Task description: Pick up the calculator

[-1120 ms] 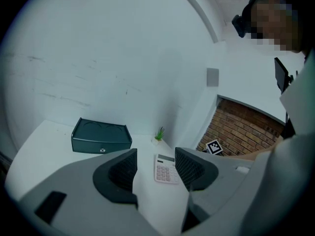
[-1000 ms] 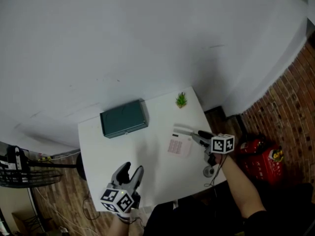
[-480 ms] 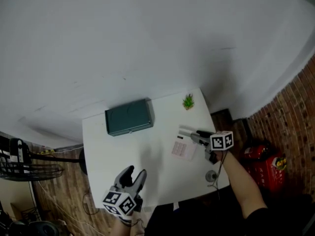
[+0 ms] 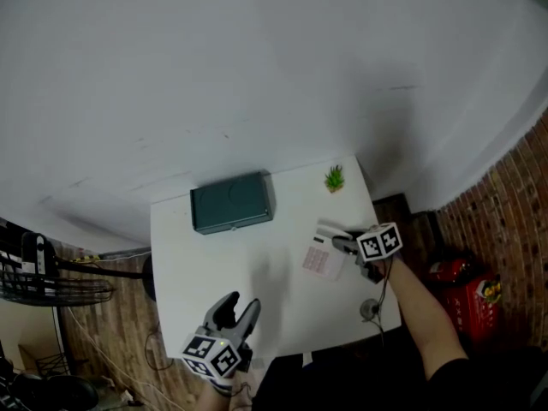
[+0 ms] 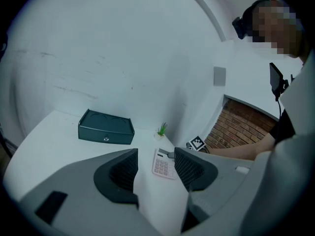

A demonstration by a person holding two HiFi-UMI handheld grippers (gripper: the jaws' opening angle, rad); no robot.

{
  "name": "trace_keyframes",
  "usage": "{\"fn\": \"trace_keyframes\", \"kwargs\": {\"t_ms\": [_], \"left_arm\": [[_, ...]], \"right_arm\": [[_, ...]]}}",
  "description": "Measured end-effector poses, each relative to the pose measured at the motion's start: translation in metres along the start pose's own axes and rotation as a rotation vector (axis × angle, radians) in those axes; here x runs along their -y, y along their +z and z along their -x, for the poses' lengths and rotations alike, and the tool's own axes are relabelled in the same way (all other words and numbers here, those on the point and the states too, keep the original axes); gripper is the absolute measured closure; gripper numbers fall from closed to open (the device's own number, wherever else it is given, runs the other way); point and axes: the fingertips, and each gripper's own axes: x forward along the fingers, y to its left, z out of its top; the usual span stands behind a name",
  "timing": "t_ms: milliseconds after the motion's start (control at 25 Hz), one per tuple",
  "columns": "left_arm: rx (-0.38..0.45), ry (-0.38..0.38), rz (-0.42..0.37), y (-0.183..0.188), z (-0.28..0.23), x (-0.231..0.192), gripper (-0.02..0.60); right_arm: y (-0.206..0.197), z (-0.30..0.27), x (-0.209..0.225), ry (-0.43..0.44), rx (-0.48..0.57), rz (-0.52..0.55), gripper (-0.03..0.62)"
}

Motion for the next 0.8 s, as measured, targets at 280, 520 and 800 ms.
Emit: {"fn": "trace_keyframes", "kwargs": {"t_ms": [280,520,800], "left_arm": [[0.018,0.03,0.05,-0.005,0.015,-0.005,0.357],[0.037,0.045,0.094,-0.009,0.026,-0.004,0.365],[0.052,0.039,0.093,-0.01,0.032,0.01,0.368]], "right_arm": [[-0.004,0.006,-0.011,0.077,0.007,-0.055,0.499],[0.001,0.018,-0.027,0.124,0.099,-0.133,0.529],[0.009,0.031,-0.051,0.102,0.173,-0.112,0.536]]}}
